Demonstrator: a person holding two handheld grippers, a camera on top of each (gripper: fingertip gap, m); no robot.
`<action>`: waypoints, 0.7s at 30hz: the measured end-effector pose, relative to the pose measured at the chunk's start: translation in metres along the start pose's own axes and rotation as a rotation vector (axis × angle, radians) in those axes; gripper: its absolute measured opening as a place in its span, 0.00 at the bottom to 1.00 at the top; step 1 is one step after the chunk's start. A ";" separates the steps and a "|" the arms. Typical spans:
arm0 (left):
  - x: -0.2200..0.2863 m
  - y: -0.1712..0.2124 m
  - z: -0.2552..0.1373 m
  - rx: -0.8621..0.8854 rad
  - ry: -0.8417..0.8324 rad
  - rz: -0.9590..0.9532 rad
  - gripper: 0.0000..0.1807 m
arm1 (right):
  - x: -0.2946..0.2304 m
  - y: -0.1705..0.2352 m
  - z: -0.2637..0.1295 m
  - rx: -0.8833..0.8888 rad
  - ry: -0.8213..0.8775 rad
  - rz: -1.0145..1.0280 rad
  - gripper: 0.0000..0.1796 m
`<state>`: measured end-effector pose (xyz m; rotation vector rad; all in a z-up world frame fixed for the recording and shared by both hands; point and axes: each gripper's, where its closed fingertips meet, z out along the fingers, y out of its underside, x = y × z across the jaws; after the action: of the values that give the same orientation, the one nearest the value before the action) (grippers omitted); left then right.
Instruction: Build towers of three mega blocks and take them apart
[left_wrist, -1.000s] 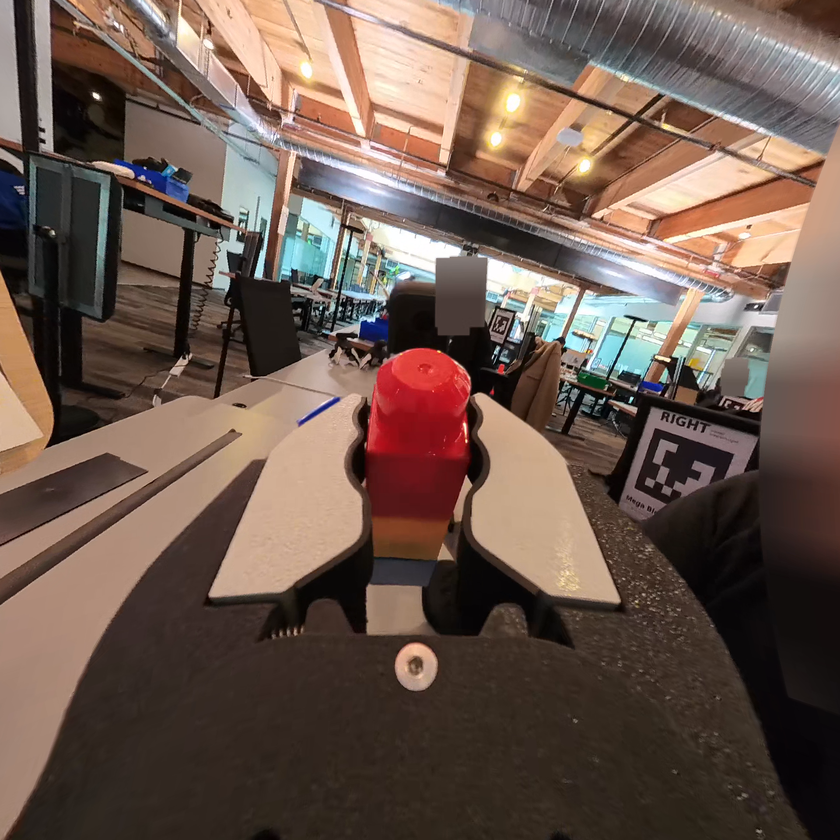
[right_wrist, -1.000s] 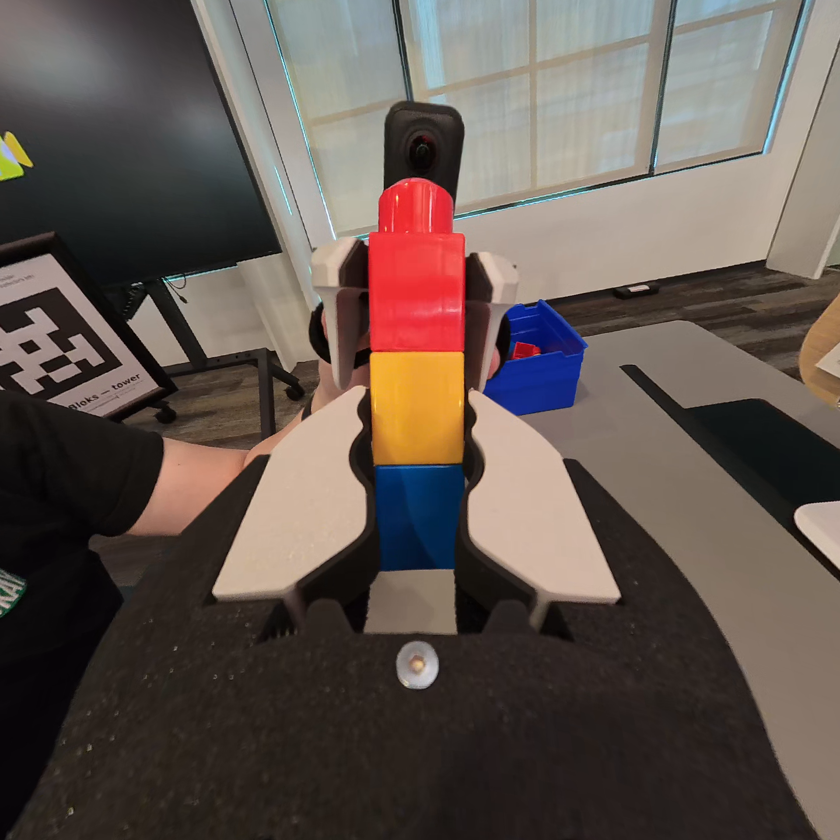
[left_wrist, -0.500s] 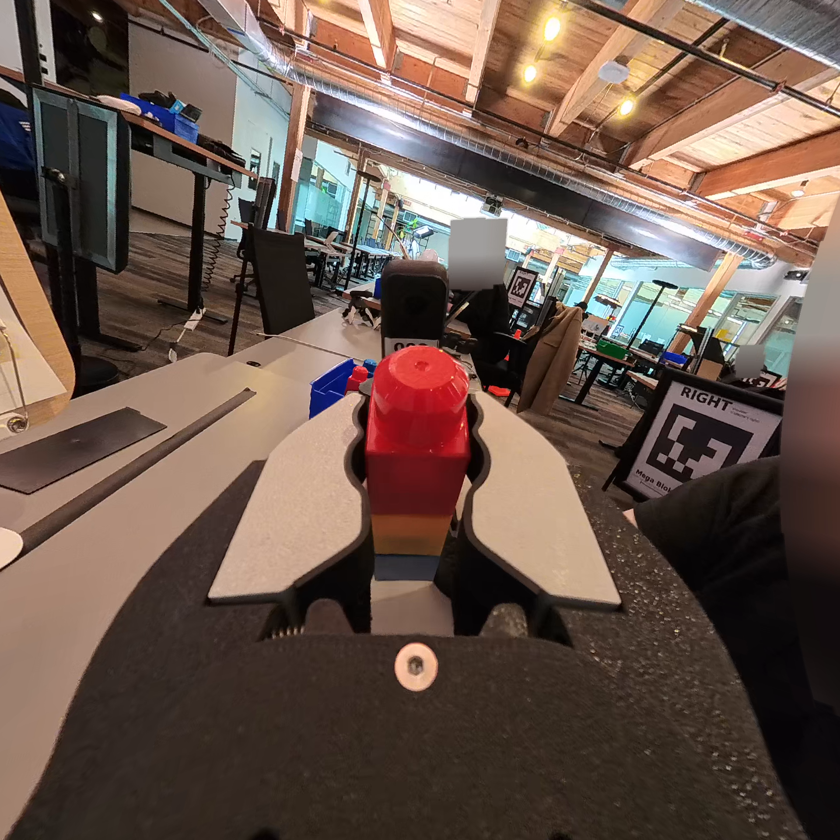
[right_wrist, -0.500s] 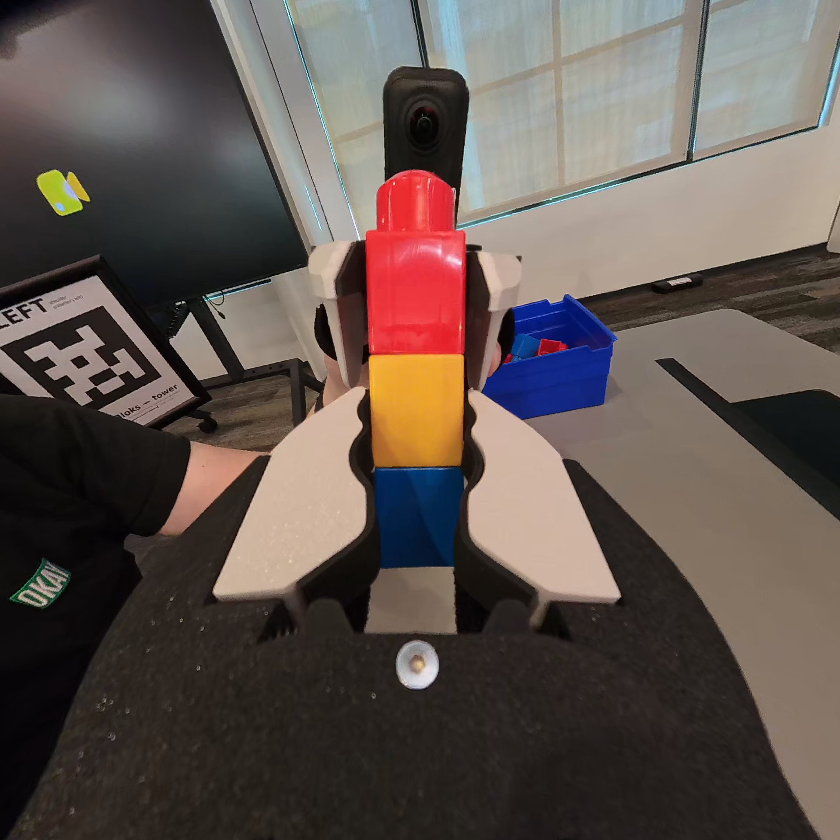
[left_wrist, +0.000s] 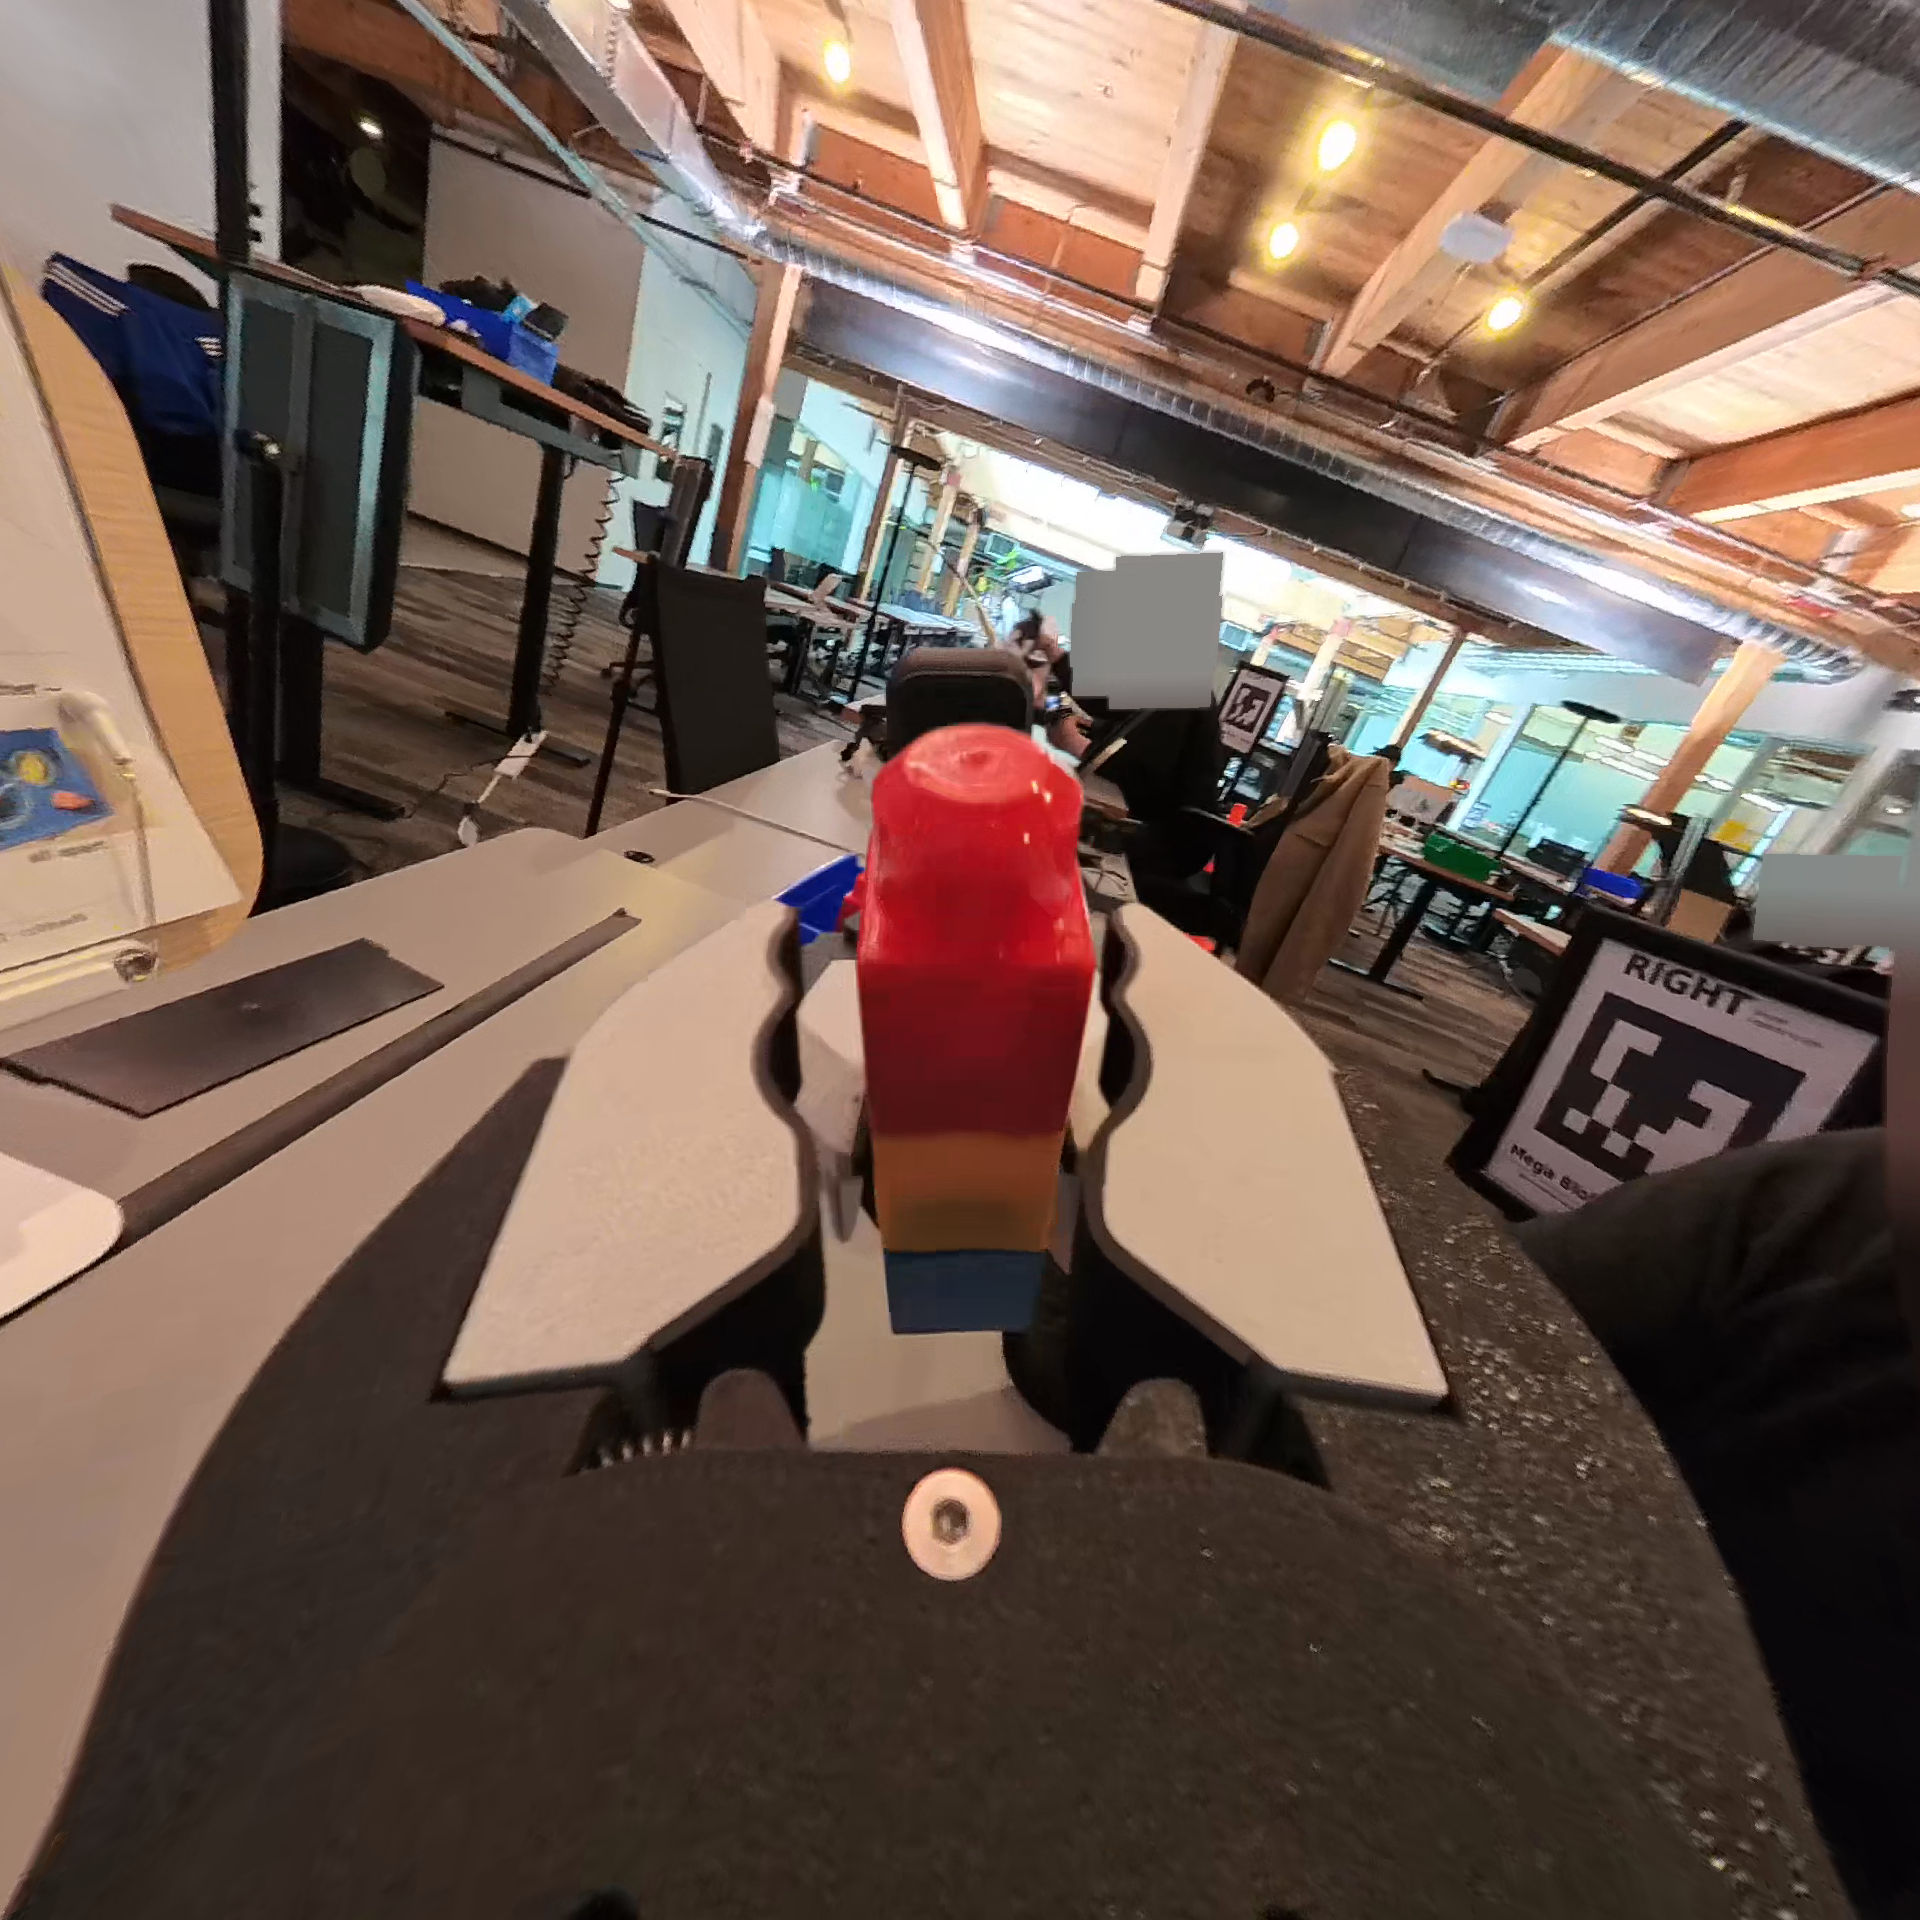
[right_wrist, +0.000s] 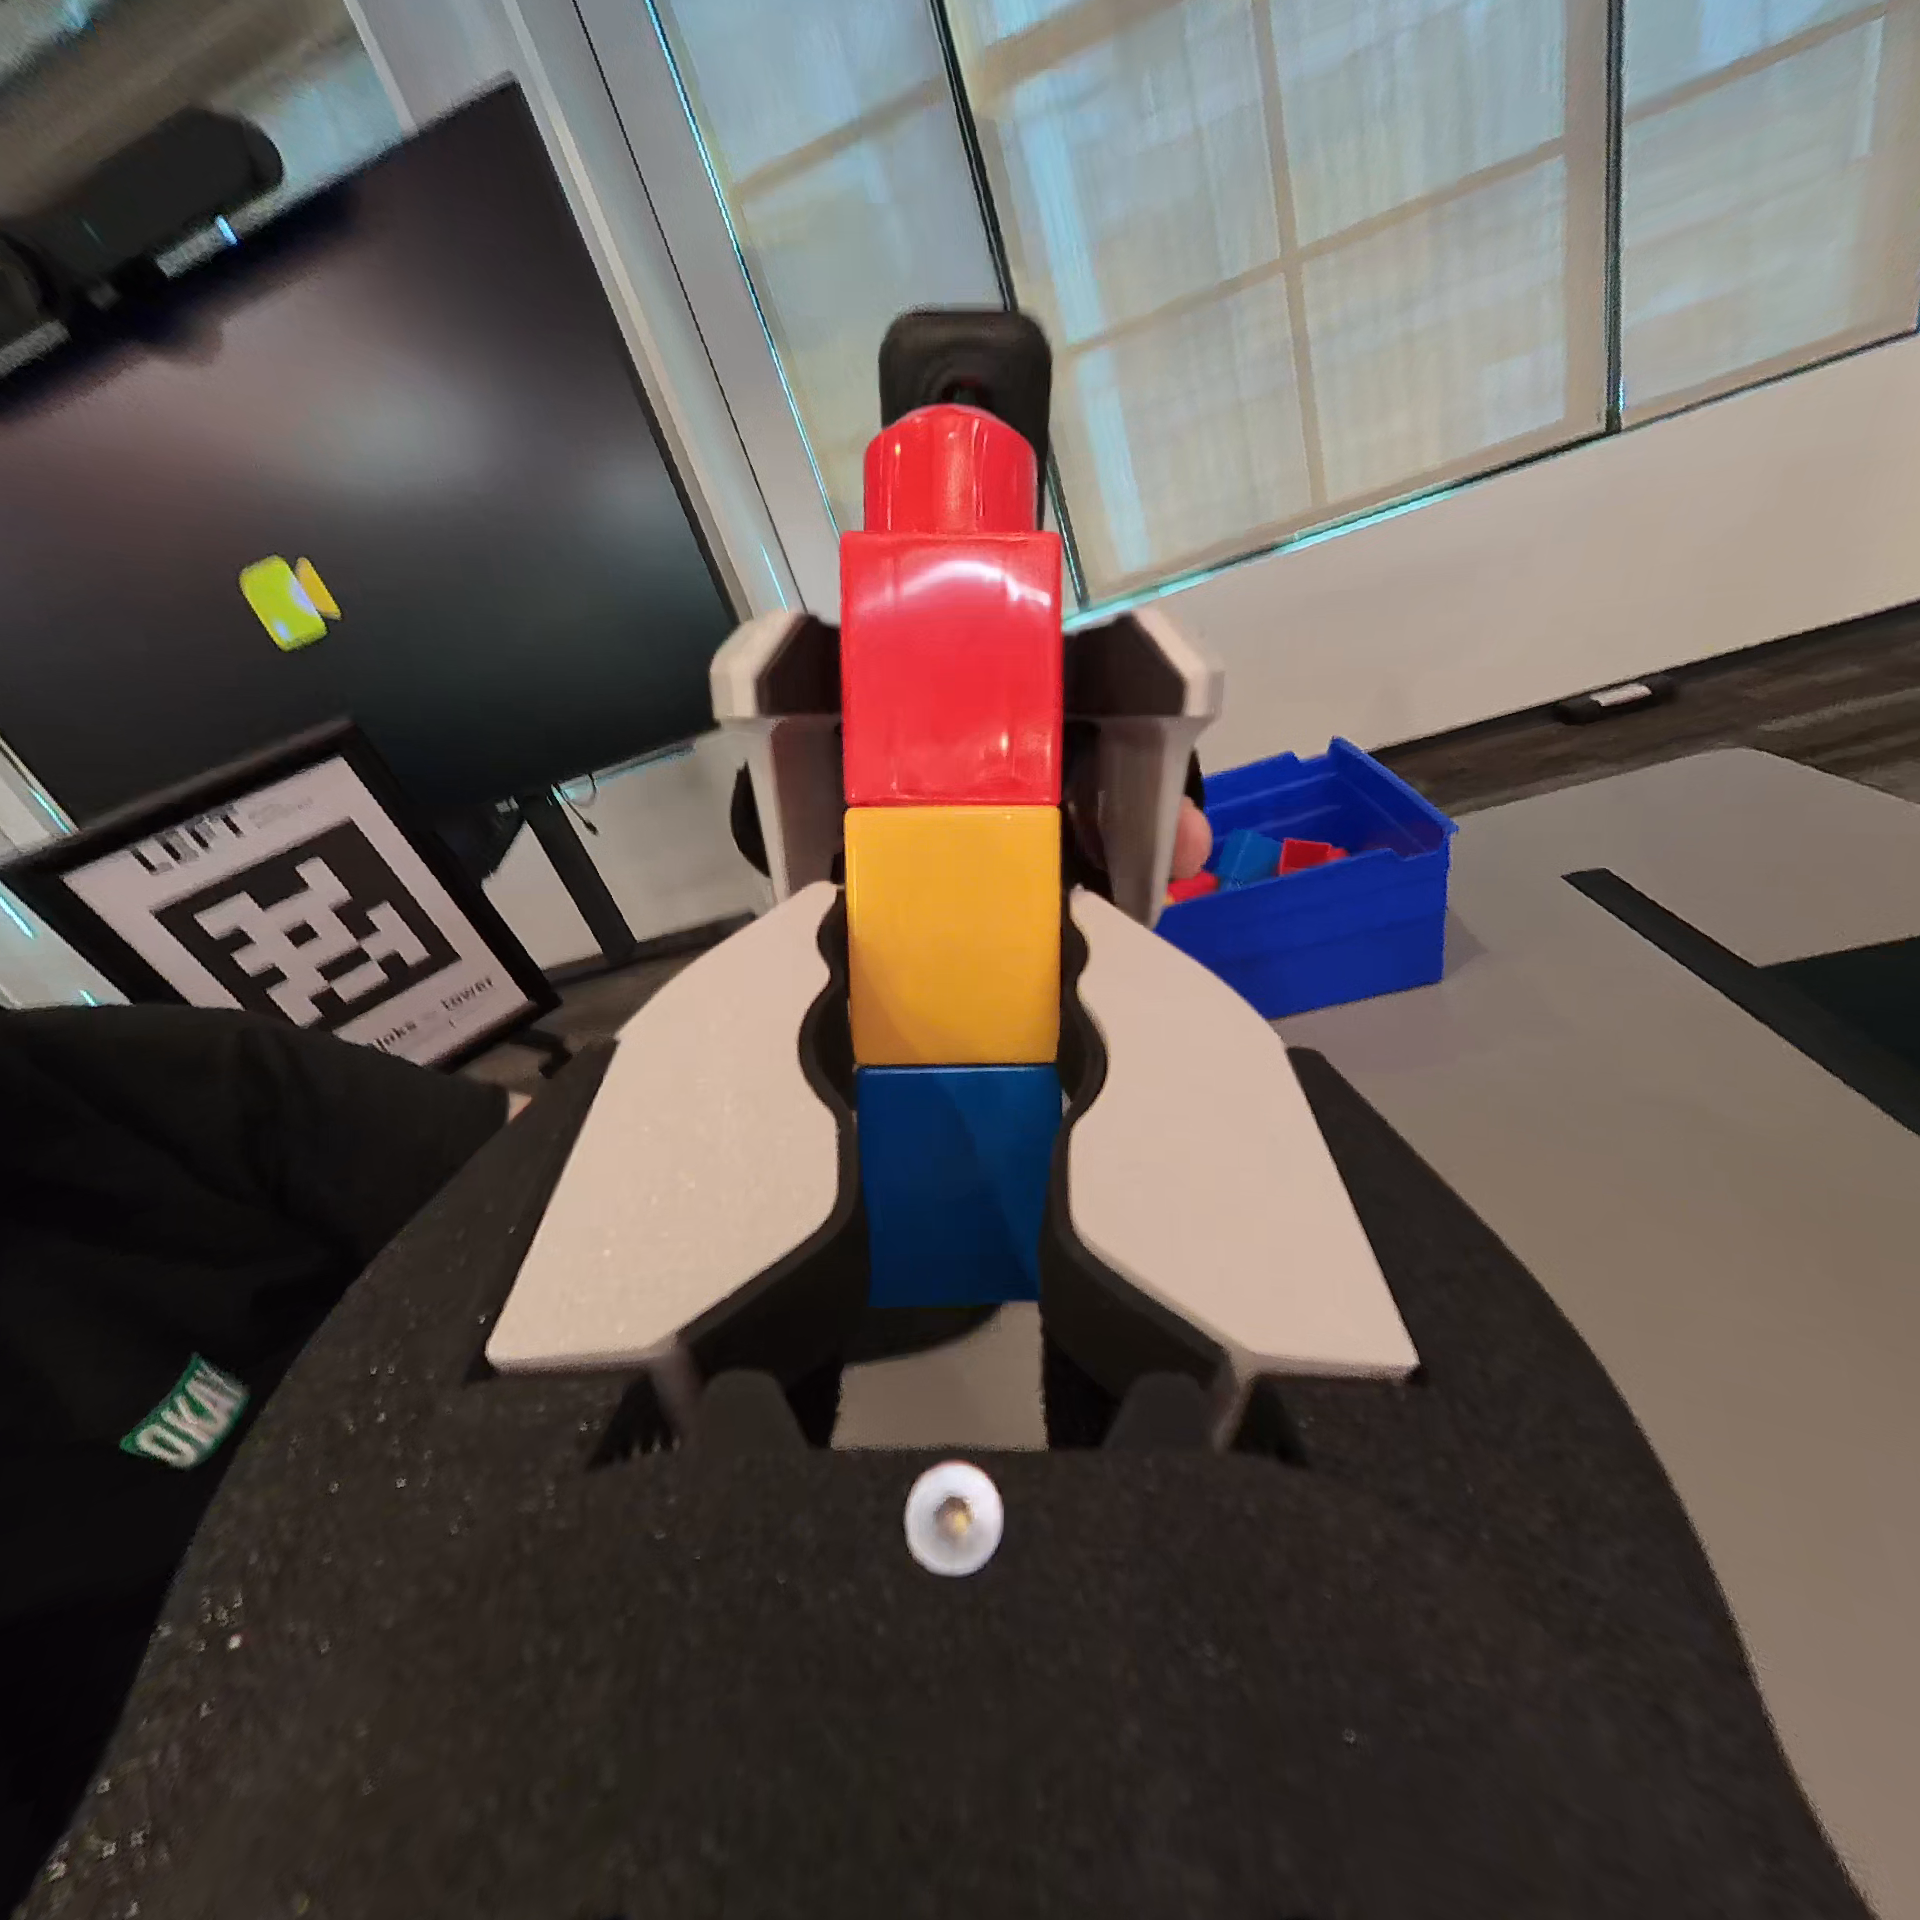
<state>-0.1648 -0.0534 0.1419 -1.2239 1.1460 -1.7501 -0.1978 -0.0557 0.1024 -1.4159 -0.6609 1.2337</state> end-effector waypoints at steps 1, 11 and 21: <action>-0.001 -0.002 -0.002 0.011 -0.009 0.005 0.30 | 0.001 -0.005 -0.002 0.037 -0.003 0.025 0.20; -0.005 0.030 0.005 -0.158 0.053 -0.092 0.28 | 0.013 -0.039 -0.034 0.287 0.001 0.125 0.20; -0.005 0.063 0.043 -0.185 0.072 -0.087 0.29 | 0.003 -0.049 -0.043 0.314 -0.009 0.061 0.20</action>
<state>-0.1194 -0.0835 0.0884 -1.3468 1.3394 -1.7974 -0.1457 -0.0559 0.1419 -1.1765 -0.4105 1.3282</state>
